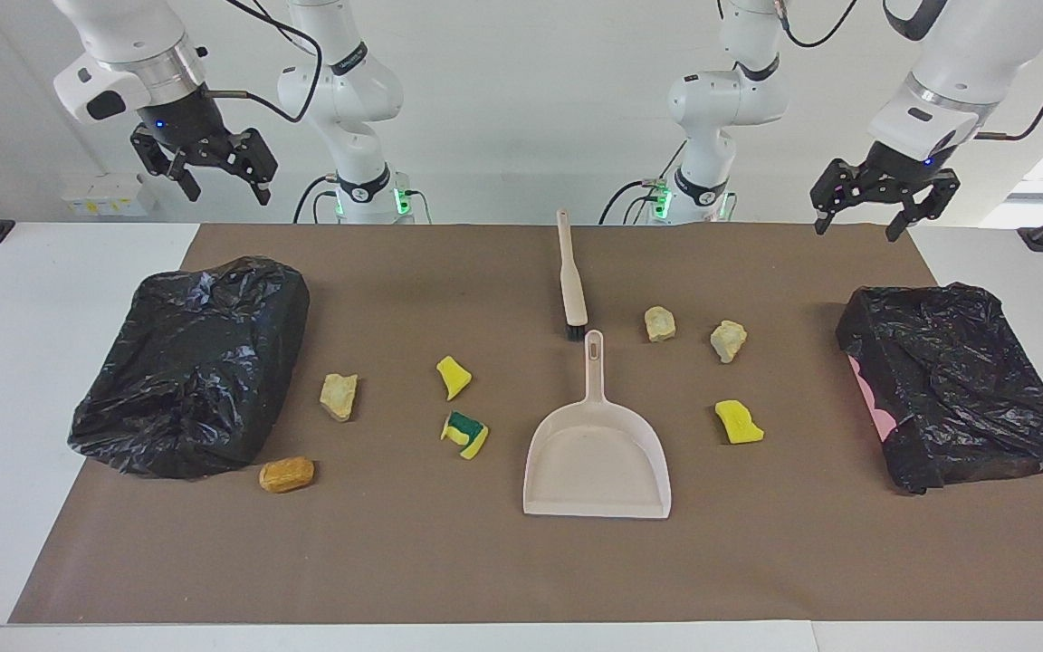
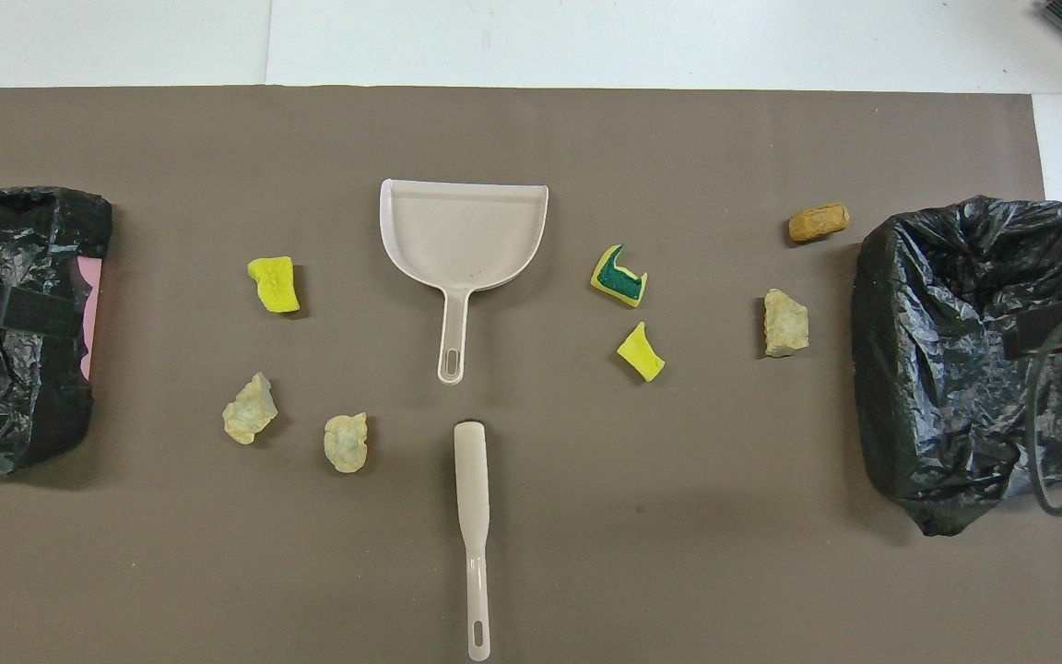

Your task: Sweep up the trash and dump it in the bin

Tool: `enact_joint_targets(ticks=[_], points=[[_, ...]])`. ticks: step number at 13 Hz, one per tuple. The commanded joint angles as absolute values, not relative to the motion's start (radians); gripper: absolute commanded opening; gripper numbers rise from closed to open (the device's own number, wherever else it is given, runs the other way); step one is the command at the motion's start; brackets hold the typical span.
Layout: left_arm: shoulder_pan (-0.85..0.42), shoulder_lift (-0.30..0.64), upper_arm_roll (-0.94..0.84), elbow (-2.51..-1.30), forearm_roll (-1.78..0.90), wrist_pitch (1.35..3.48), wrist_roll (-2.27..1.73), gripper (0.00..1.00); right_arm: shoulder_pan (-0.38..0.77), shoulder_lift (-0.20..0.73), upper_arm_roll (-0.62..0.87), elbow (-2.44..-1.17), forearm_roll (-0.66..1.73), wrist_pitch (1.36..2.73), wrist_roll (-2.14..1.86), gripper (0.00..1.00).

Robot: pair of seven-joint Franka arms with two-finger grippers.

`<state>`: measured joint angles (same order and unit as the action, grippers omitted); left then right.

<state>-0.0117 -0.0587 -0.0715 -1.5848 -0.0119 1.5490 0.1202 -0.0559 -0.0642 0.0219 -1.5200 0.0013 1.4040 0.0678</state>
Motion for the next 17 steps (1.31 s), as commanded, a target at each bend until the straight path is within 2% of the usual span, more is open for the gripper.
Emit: enact_joint_targets(ticks=[1, 3, 5, 10, 13, 17], points=[[-0.061, -0.113, -0.074, -1.653, -0.008, 1.548, 0.117, 1.00, -0.061, -0.091, 0.028, -1.548, 0.017, 1.396, 0.045, 1.00], [-0.080, -0.120, -0.075, -1.667, -0.008, 1.549, 0.117, 1.00, -0.057, -0.077, 0.035, -1.530, -0.001, 1.370, 0.025, 1.00], [-0.081, -0.123, -0.075, -1.675, -0.009, 1.549, 0.117, 1.00, -0.058, -0.028, 0.055, -1.449, -0.003, 1.310, 0.012, 1.00], [-0.142, -0.149, -0.075, -1.716, -0.009, 1.552, 0.103, 1.00, -0.058, 0.067, 0.098, -1.376, -0.005, 1.327, 0.014, 1.00], [-0.205, -0.182, -0.081, -1.785, -0.032, 1.555, 0.013, 1.00, -0.017, 0.113, 0.112, -1.377, -0.005, 1.419, 0.026, 1.00], [-0.369, -0.271, -0.081, -1.955, -0.034, 1.609, -0.135, 1.00, 0.096, 0.201, 0.115, -1.381, -0.003, 1.540, 0.129, 1.00]])
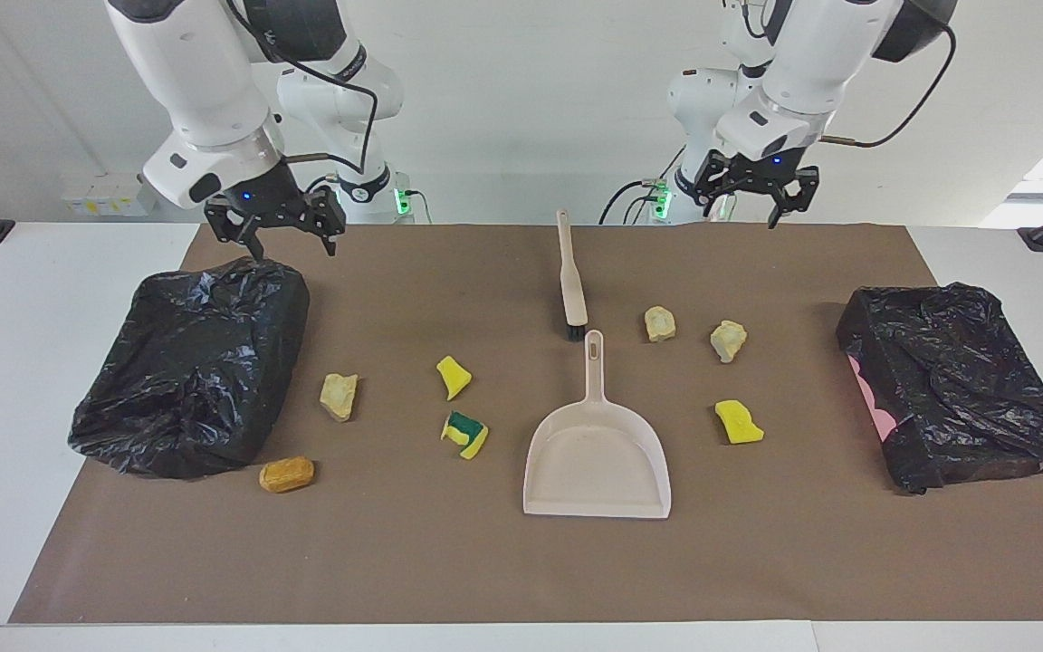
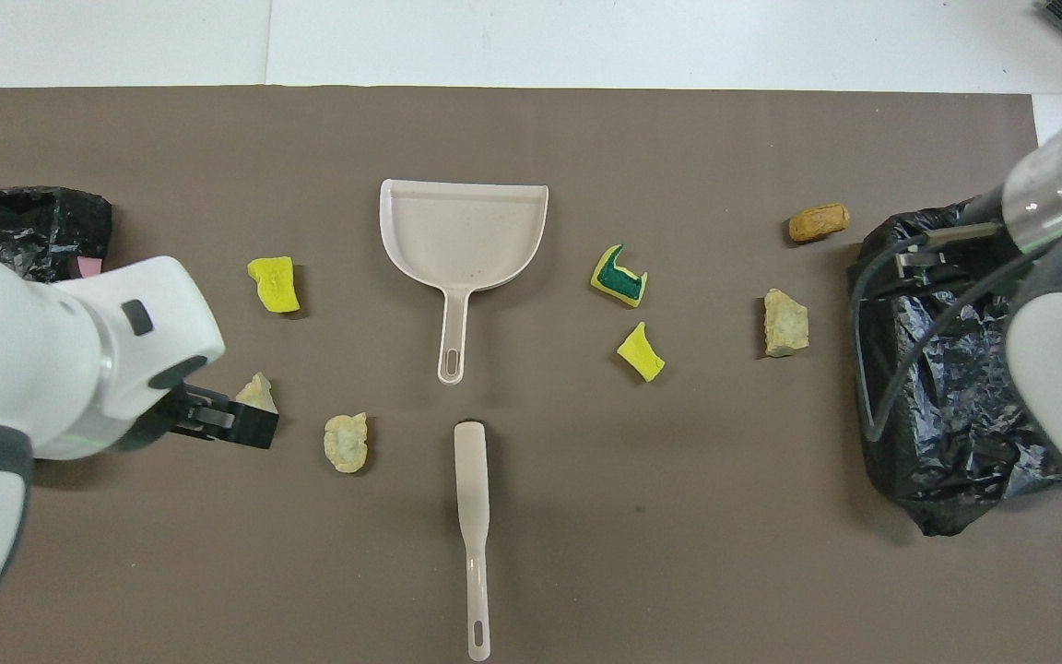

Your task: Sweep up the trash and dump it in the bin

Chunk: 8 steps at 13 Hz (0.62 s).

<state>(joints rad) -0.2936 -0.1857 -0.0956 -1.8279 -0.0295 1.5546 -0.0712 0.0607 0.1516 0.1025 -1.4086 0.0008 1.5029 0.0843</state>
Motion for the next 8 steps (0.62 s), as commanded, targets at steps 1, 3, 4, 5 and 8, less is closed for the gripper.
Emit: enact_joint_targets(ticks=[1, 3, 4, 5, 8], points=[[-0.412, -0.300, -0.081, -2.012, -0.040, 1.644, -0.197, 1.00, 0.133, 0.227, 0.115, -1.381, 0.011, 1.549, 0.141, 1.00], [-0.513, -0.342, -0.081, -2.116, -0.064, 1.724, -0.318, 1.00, 0.196, 0.283, 0.117, -1.379, 0.012, 1.580, 0.253, 1.00], [-0.559, -0.348, -0.081, -2.153, -0.075, 1.756, -0.378, 1.00, 0.239, 0.308, 0.115, -1.379, 0.012, 1.613, 0.306, 1.00], [-0.607, -0.350, -0.081, -2.178, -0.083, 1.785, -0.434, 1.00, 0.273, 0.333, 0.117, -1.379, 0.015, 1.641, 0.355, 1.00], [-0.727, -0.350, -0.081, -2.290, -0.086, 1.894, -0.514, 1.00, 0.362, 0.391, 0.117, -1.379, 0.037, 1.727, 0.500, 1.00]])
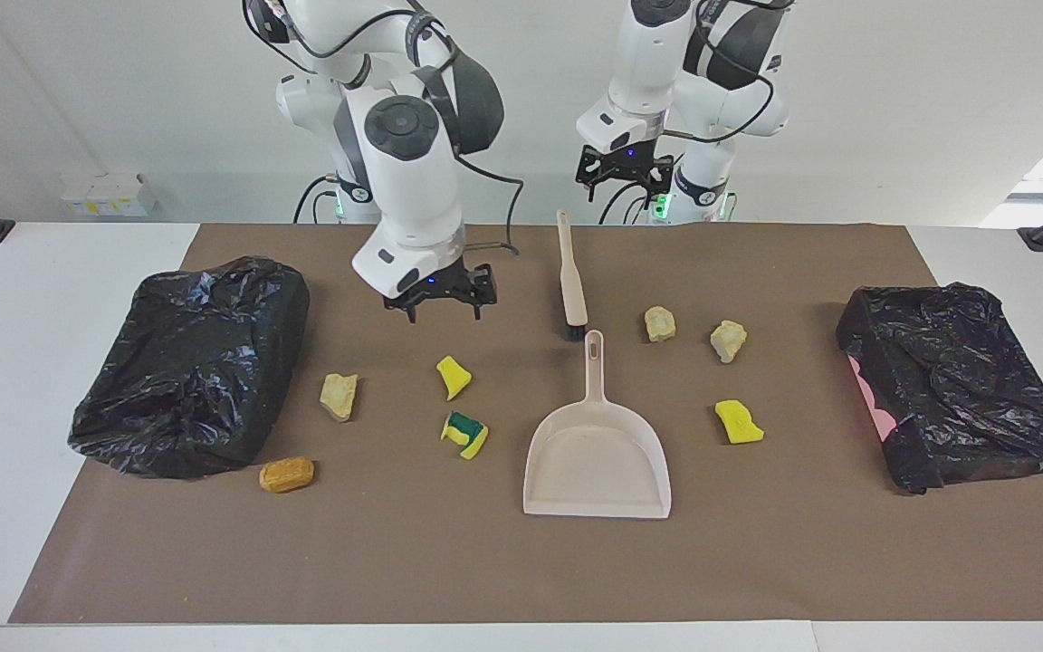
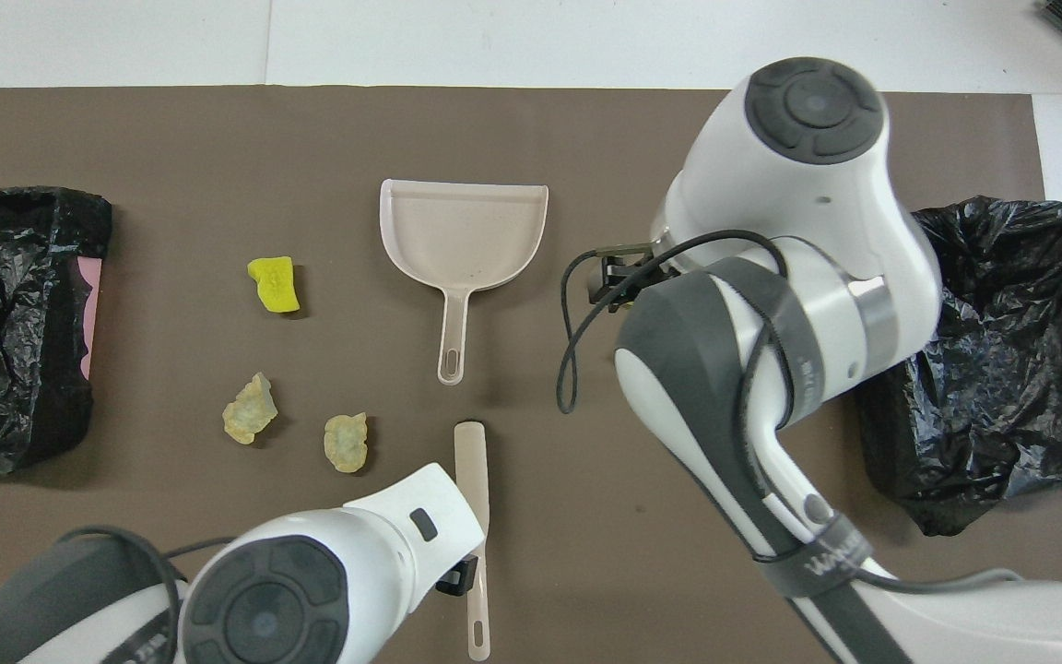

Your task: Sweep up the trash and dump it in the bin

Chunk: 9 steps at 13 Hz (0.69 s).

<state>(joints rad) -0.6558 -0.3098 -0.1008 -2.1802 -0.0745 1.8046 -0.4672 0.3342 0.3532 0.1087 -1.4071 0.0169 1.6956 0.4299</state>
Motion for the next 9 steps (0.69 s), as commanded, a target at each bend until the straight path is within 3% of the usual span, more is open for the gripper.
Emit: enact_joint_targets(ticks=[1, 5, 9], points=[[-0.759, -0.350, -0.081, -2.327, -0.086, 1.935, -0.544, 1.00, 0.382, 0.406, 0.117, -1.376, 0.038, 1.753, 0.532, 1.00], [-0.883, -0.308, -0.081, -2.474, -0.086, 2.167, -0.696, 1.00, 0.474, 0.500, 0.117, -1.356, 0.046, 1.883, 0.659, 1.00], [-0.911, -0.206, -0.081, -2.497, -0.086, 2.249, -0.703, 1.00, 0.554, 0.626, 0.114, -1.279, 0.038, 1.988, 0.767, 1.00]])
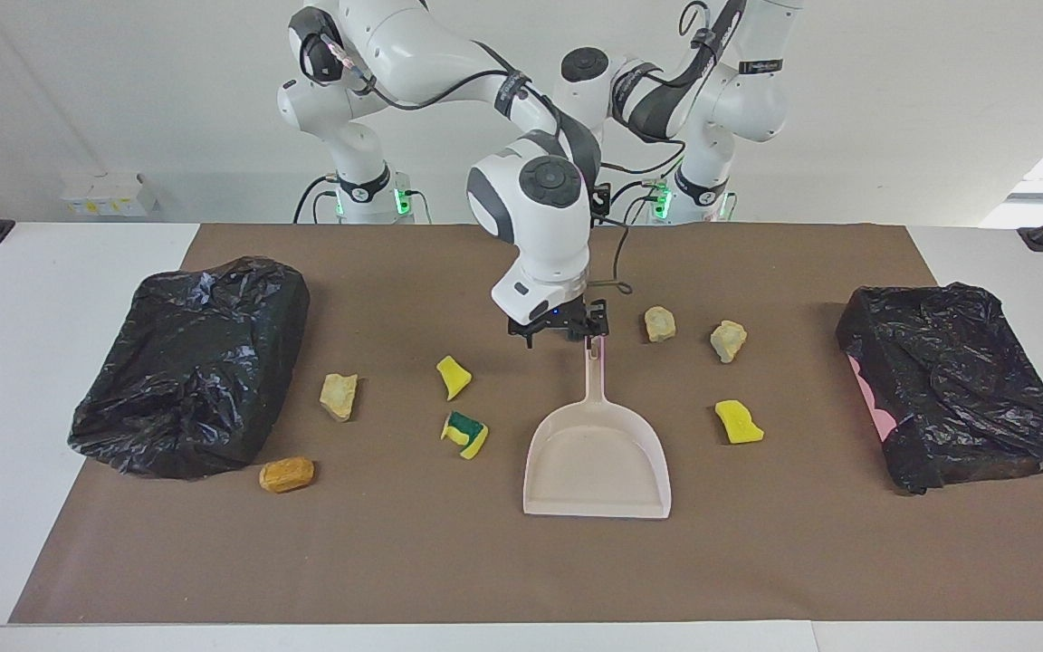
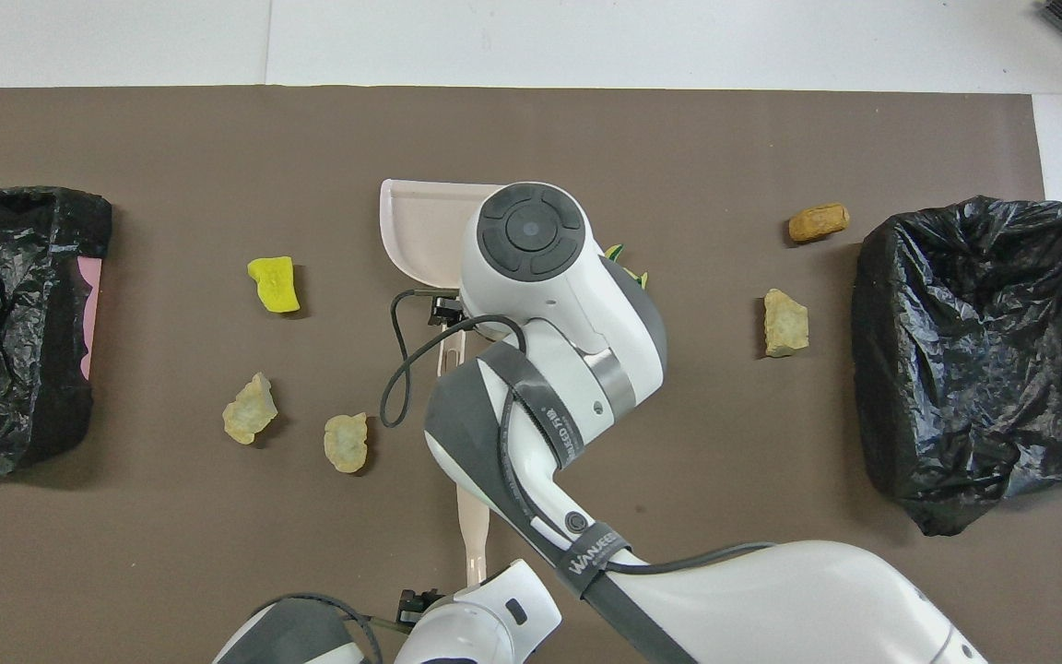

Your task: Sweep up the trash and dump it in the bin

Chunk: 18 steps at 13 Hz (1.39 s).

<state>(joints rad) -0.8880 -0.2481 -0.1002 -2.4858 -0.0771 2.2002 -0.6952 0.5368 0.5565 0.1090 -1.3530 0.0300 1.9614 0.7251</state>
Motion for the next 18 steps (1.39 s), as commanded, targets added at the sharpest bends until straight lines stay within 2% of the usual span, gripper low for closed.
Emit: enact_joint_targets(ticks=[1, 3, 5, 7, 8, 10, 11, 12, 13, 15, 18], points=[[-0.911, -0.209, -0.081, -2.511, -0.086, 2.247, -0.703, 1.00, 0.572, 0.653, 0.109, -1.261, 0.034, 1.999, 0.788, 1.00], [-0.913, -0.207, -0.081, -2.528, -0.086, 2.255, -0.703, 0.99, 0.578, 0.669, 0.112, -1.258, 0.014, 1.999, 0.790, 1.00], [-0.913, -0.204, -0.081, -2.528, -0.086, 2.275, -0.707, 0.90, 0.595, 0.683, 0.115, -1.267, -0.021, 1.997, 0.790, 0.81], [-0.913, -0.204, -0.081, -2.528, -0.113, 2.273, -0.709, 0.67, 0.598, 0.686, 0.115, -1.267, -0.025, 1.996, 0.790, 0.63], [-0.913, -0.204, -0.081, -2.528, -0.129, 2.272, -0.706, 0.53, 0.601, 0.689, 0.114, -1.269, -0.026, 1.996, 0.790, 0.60], [-0.911, -0.204, -0.081, -2.528, -0.141, 2.264, -0.698, 0.39, 0.603, 0.698, 0.115, -1.272, -0.052, 1.990, 0.790, 0.56], [-0.911, -0.204, -0.081, -2.526, -0.140, 2.260, -0.698, 0.23, 0.603, 0.698, 0.115, -1.269, -0.052, 1.987, 0.790, 0.37], [-0.911, -0.203, -0.080, -2.525, -0.141, 2.258, -0.693, 0.14, 0.603, 0.699, 0.114, -1.267, -0.054, 1.988, 0.790, 0.08], [-0.908, -0.195, -0.080, -2.517, -0.140, 2.257, -0.699, 0.03, 0.601, 0.698, 0.112, -1.263, -0.054, 1.987, 0.790, 0.00], [-0.900, -0.192, -0.077, -2.505, -0.140, 2.246, -0.693, 0.00, 0.588, 0.683, 0.107, -1.258, -0.051, 1.979, 0.788, 0.00], [-0.830, -0.207, -0.074, -2.418, -0.133, 2.082, -0.683, 0.00, 0.558, 0.635, 0.104, -1.261, -0.051, 1.965, 0.779, 0.00]])
